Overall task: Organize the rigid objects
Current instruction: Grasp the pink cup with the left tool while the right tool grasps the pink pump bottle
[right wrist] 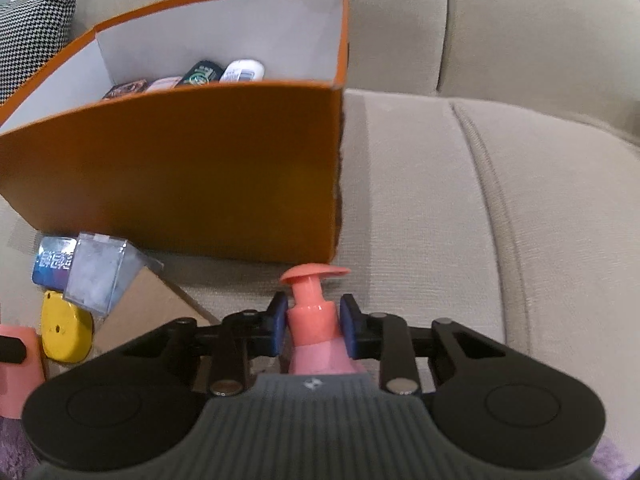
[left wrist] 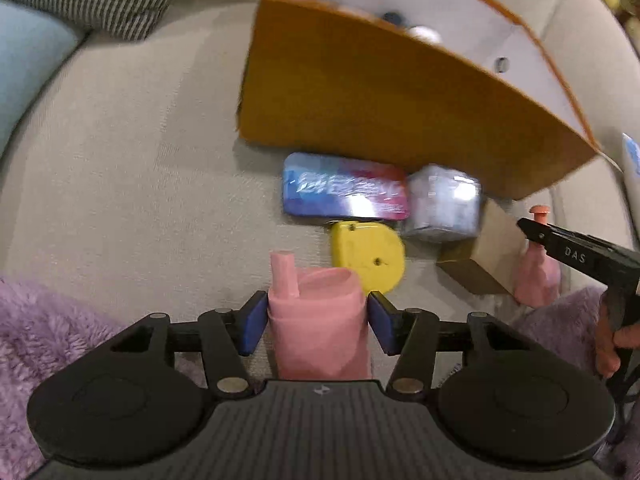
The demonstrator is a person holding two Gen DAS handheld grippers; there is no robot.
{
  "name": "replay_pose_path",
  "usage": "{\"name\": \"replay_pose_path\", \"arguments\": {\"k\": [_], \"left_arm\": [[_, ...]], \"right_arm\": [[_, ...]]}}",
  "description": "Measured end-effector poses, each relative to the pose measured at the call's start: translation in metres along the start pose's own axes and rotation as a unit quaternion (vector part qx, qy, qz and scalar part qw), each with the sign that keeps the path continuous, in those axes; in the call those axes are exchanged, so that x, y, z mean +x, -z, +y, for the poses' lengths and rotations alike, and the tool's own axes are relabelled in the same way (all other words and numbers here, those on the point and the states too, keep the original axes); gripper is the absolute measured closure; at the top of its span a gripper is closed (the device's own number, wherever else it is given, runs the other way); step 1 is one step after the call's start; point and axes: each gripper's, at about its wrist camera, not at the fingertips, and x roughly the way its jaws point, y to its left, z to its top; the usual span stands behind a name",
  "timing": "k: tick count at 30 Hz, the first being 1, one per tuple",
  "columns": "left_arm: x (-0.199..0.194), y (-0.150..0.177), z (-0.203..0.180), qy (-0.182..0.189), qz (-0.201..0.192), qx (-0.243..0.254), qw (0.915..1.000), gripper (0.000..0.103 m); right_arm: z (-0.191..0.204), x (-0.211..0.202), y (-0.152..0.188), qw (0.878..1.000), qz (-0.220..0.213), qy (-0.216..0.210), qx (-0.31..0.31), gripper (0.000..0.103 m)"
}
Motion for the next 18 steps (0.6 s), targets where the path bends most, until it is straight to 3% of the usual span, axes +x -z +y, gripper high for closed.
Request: {"name": "replay_pose_path", "arguments": {"k": [11, 14, 18], "left_arm": [[-0.027, 0.024, -0.033, -0.011, -0.083, 0.091, 0.9923, 0.042], [-0.022, 0.036, -0.042, -0.027, -0.106, 0.129, 0.9855, 0.042], [-0.007, 0.048, -0.039, -0.036, -0.086, 0.133, 0.9867, 0.042]], "right_arm": [[0.003, -0.065, 0.032, 0.997, -0.049, -0.037, 0.037, 0.076], [0.008, -0.072, 0.041, 0.997, -0.048, -0.044, 0.027, 0.076], [0.014, -0.065, 0.056, 0.998, -0.028, -0.044, 0.019, 0.076]]}}
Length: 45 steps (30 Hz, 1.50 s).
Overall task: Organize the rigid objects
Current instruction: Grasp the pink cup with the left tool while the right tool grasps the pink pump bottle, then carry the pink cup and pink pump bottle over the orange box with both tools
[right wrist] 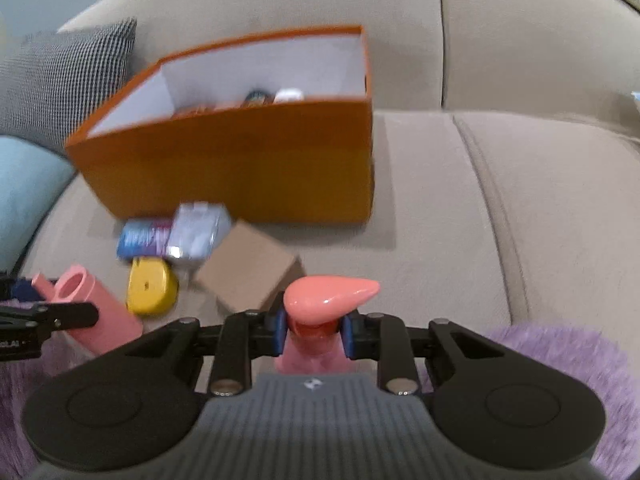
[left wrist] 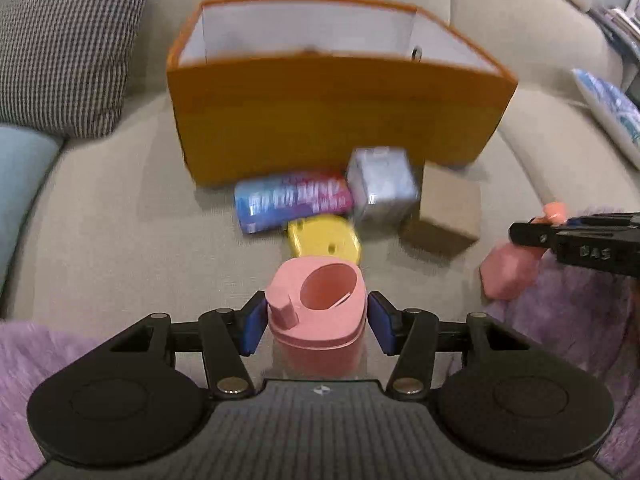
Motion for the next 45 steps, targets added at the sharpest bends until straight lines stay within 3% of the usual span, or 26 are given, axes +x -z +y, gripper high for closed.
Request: {"name": "replay_pose_path", "arguments": {"k": [5, 10, 19, 23, 26, 30, 37, 45], "left_arm": [[-0.002, 0.007, 0.004, 0.008, -0.002, -0.013, 0.9999, 0.041], [-0.003, 0.009, 0.006, 0.011, -0.002, -0.022, 0.9997, 0.042], [-0.004, 0.01, 0.005, 0.01, -0.007, -0.017, 0.9998, 0.042], [-0.005, 0.011, 0.005, 0.009, -0.011, -0.016, 0.9998, 0.042], [-0.009, 0.011, 0.004, 0.01, -0.018, -0.014, 0.9997, 0.042], [-0.019, 0.007, 0.004, 0.018, -0.032, -0.018, 0.9992, 0.042], [-0.049, -0.013, -0.005, 0.037, -0.06, -0.011, 0.9974, 0.042], [-0.082, -0.061, -0.016, 0.061, -0.095, 0.014, 0.9935, 0.042]], "right_arm": [[0.0, -0.004, 0.007, 1.0, 0.007, 0.01, 0.0, 0.074], [-0.001, -0.008, 0.014, 1.0, 0.01, 0.013, 0.007, 0.066], [-0.012, -0.02, 0.016, 0.999, -0.02, 0.004, 0.049, 0.065], [-0.007, -0.018, 0.013, 0.998, -0.032, 0.003, 0.05, 0.065], [-0.003, -0.016, 0.013, 0.998, -0.033, 0.01, 0.043, 0.076], [-0.001, -0.022, 0.014, 0.998, -0.043, 0.011, 0.036, 0.077], [0.009, -0.044, 0.007, 0.998, -0.07, 0.004, 0.003, 0.077], [0.015, -0.076, -0.027, 0.993, -0.112, -0.035, -0.018, 0.077]]}}
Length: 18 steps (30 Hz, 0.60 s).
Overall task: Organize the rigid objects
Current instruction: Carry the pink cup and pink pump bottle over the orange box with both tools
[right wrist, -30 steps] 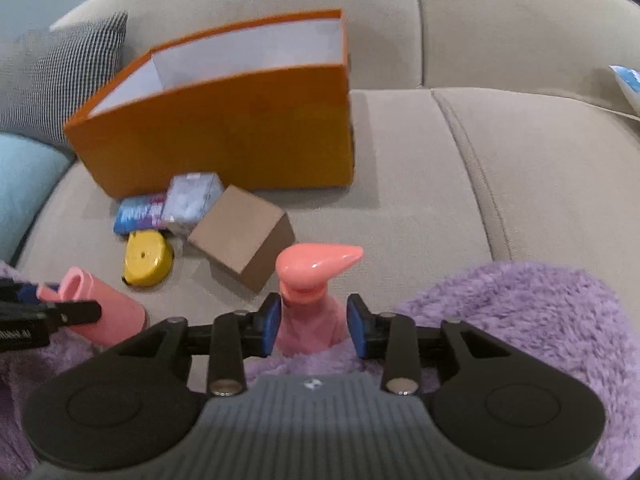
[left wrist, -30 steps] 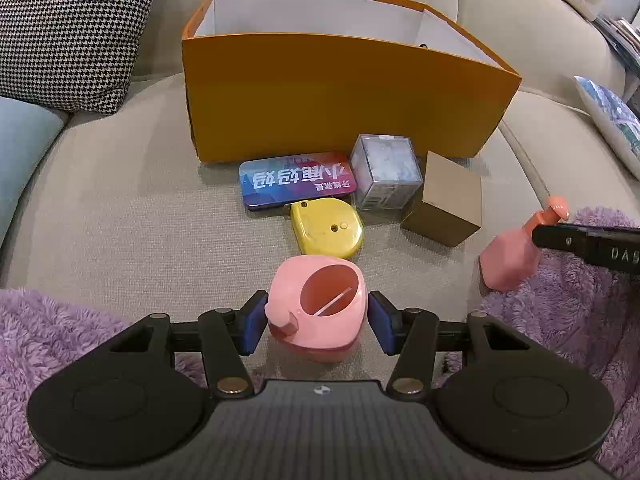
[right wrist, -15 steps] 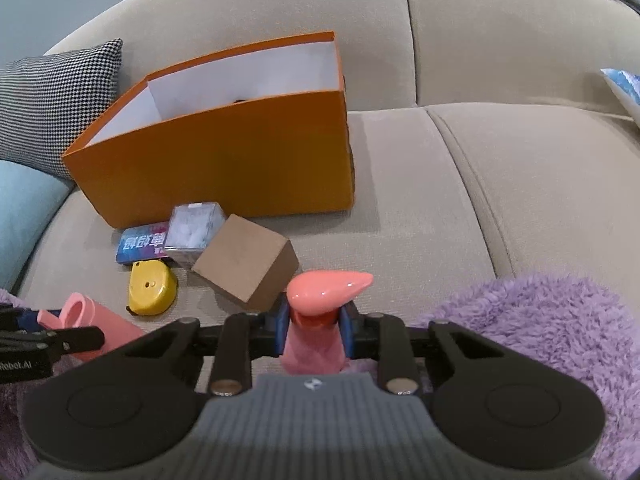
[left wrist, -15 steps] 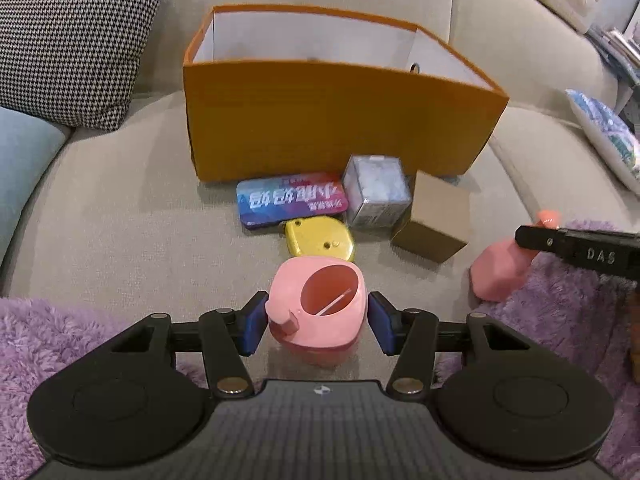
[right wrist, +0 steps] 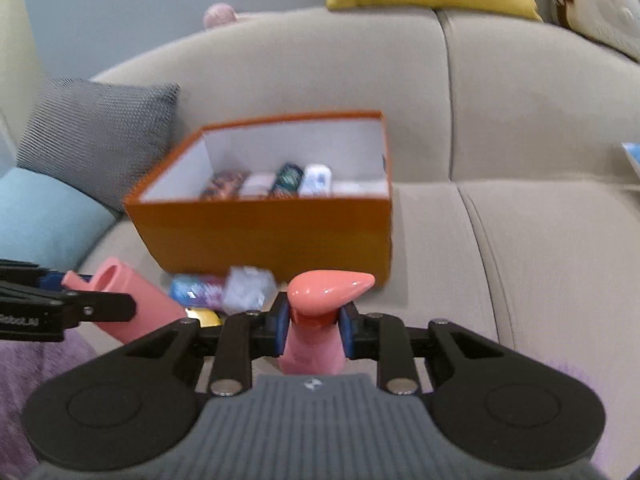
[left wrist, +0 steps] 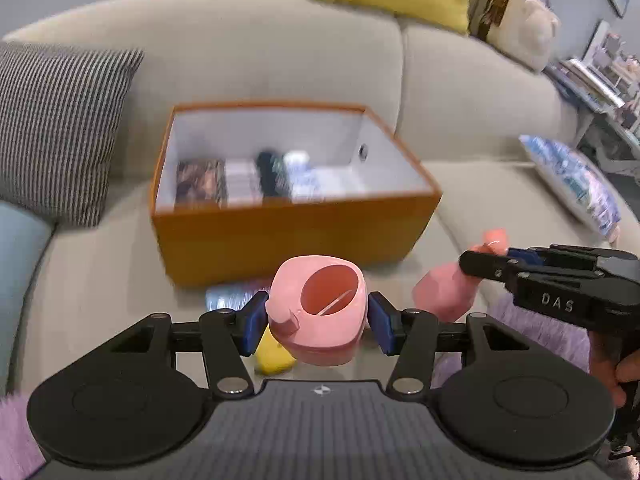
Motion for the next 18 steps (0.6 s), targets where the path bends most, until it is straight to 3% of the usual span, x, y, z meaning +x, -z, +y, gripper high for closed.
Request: {"name": "replay_pose_path", "arguments": {"k": [9, 18], "left_arm": [[0.018, -0.084, -0.002, 0.025, -0.037, 0.052, 0.9977, 0.042], [0.102, -0.13, -0.021, 0.045, 0.001, 0.162, 0.9857, 0.042]], "right_arm": [[-0.012, 0.001, -0.076, 0.998, -0.046, -0.034, -0.009, 0.077], [-0.033, 0.059, -0.131, 0.998, -0.056, -0.014, -0.022, 0.077]]}}
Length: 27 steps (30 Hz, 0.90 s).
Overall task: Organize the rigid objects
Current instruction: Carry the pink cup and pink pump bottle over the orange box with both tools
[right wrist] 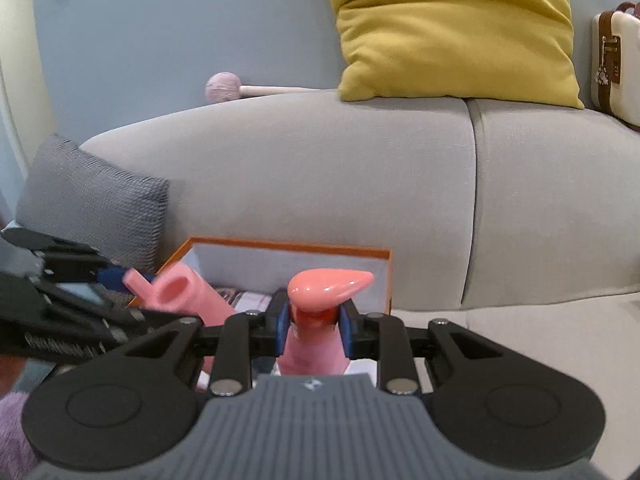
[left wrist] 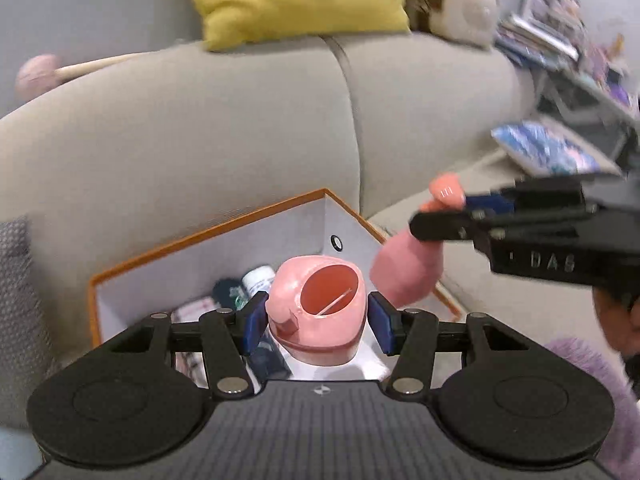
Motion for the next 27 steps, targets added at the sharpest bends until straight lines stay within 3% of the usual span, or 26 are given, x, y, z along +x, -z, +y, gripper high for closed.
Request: {"name": "replay_pose_path", "arguments": {"k": [5, 14, 22, 27], "left_arm": [[0.055, -0.016, -0.004, 0.001, 0.031, 0.085, 0.9959, 0.042], [0.113, -0.032, -0.006, 0.048, 0.054, 0.209, 0.9752, 0.042], [0.144, -0.028, 0.0, 0.054, 0.057, 0.255, 0.9639, 0.042], [0.153, -0.022, -0.003, 0.07, 0.039, 0.304, 0.9493, 0.042]], "right_arm": [[-0.015, 0.033, -0.011, 1.0, 0.005, 0.007, 0.009, 0.077], [-0.025, 0.065, -0.006, 0.999, 0.034, -0.001, -0.012, 0.077], [-0.027, 0.086, -0.001, 0.998, 0.059, 0.002, -0.024, 0.077], [-0.025, 0.085, 0.0, 0.997, 0.07, -0.001, -0.038, 0.077]]}}
